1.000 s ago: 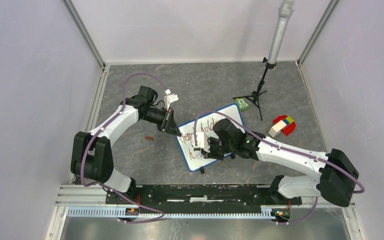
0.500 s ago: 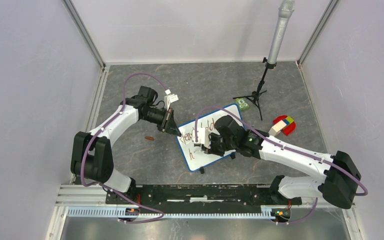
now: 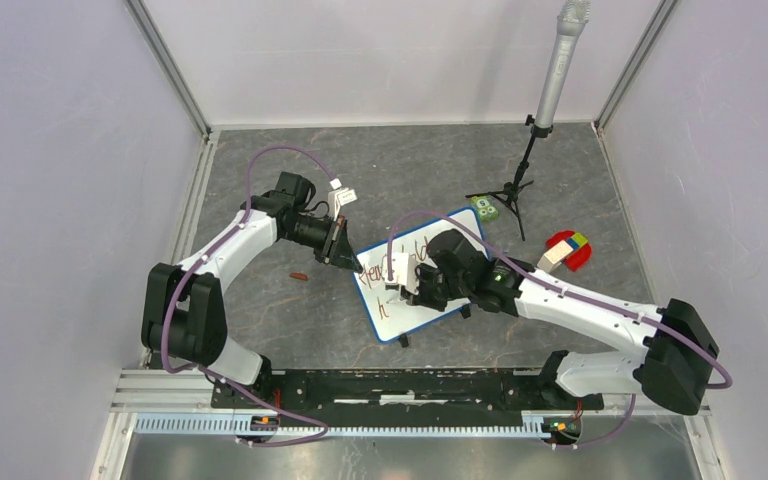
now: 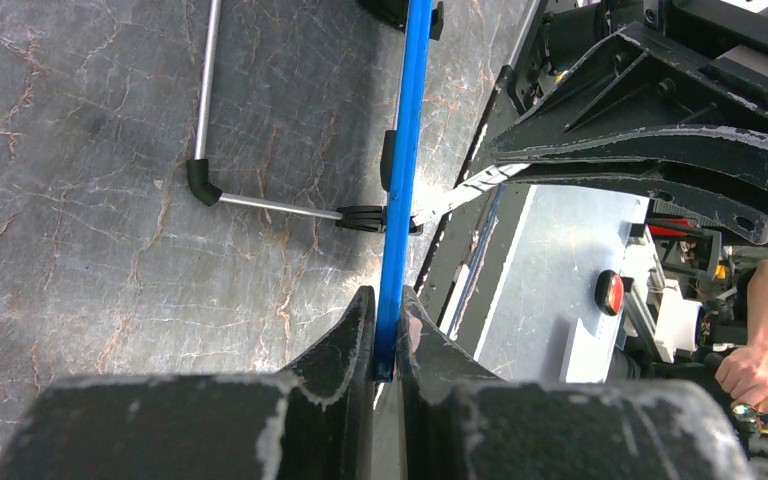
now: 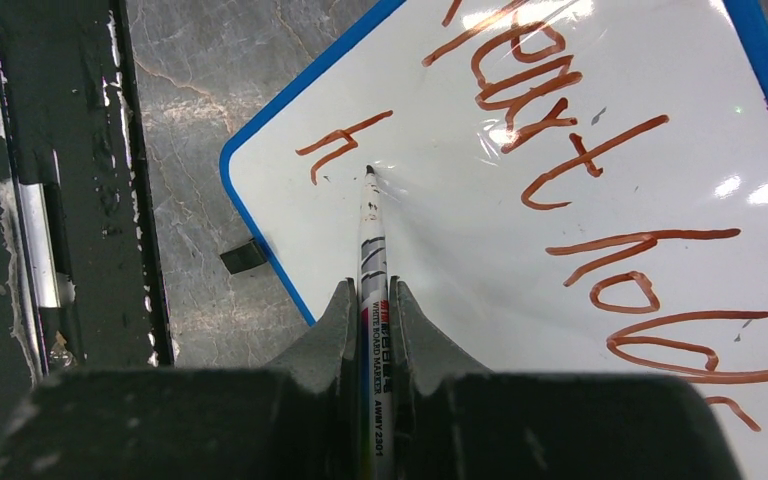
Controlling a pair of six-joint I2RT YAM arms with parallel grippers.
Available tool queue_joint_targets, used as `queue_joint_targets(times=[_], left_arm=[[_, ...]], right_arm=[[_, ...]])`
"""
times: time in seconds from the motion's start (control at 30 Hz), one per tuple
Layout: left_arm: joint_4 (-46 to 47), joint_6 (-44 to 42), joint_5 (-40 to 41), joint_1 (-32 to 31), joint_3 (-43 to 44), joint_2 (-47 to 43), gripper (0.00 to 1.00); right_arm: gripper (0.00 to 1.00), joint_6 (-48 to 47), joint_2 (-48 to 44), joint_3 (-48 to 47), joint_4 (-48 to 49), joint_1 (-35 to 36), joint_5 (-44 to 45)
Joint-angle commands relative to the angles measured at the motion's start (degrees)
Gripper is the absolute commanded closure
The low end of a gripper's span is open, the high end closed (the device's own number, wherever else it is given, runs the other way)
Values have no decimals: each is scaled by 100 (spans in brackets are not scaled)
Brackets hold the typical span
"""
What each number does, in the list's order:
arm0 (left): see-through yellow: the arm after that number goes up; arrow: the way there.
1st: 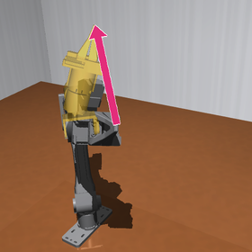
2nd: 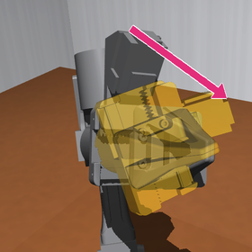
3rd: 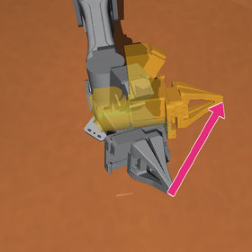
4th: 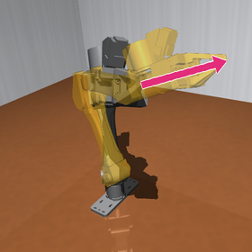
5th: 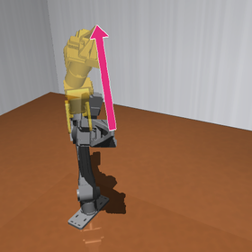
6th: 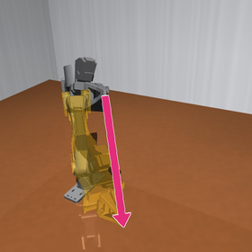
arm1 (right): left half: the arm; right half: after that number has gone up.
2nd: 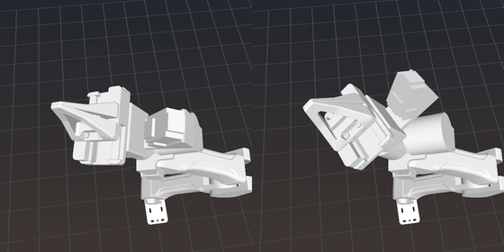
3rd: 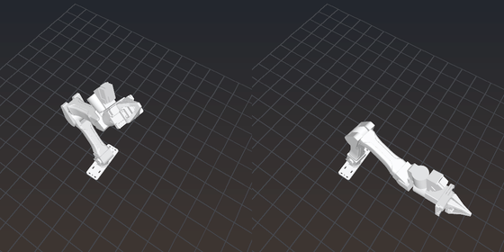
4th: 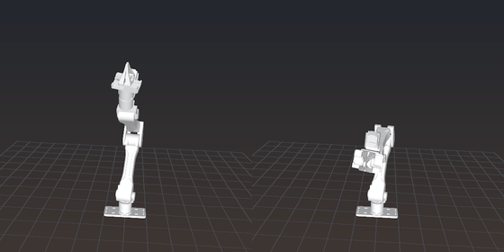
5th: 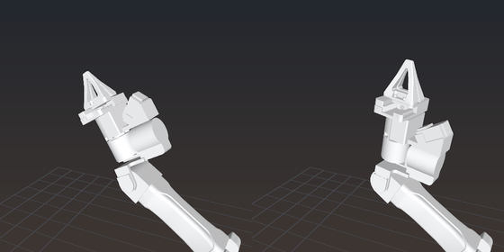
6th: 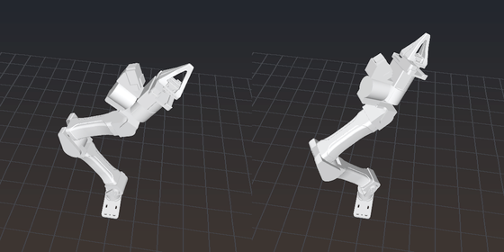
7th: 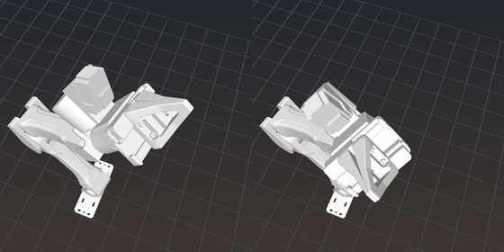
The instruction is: Write a sentence on the whiteboard
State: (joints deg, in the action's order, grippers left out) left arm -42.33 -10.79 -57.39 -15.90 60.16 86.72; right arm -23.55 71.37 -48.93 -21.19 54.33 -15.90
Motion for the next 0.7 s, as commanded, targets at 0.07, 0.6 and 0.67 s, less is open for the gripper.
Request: queue_joint_targets(times=[0.07, 0.6, 0.67], left_arm=[[119, 3, 188, -18, 110, -127, 98], [120, -7, 193, -18, 134, -92, 98], [119, 0, 193, -18, 136, -91, 98]], right_arm=[[100, 31, 121, -164, 265, -19, -49], [100, -292, -49, 261, -37, -8, -254], [100, -313, -74, 239, -52, -10, -204]])
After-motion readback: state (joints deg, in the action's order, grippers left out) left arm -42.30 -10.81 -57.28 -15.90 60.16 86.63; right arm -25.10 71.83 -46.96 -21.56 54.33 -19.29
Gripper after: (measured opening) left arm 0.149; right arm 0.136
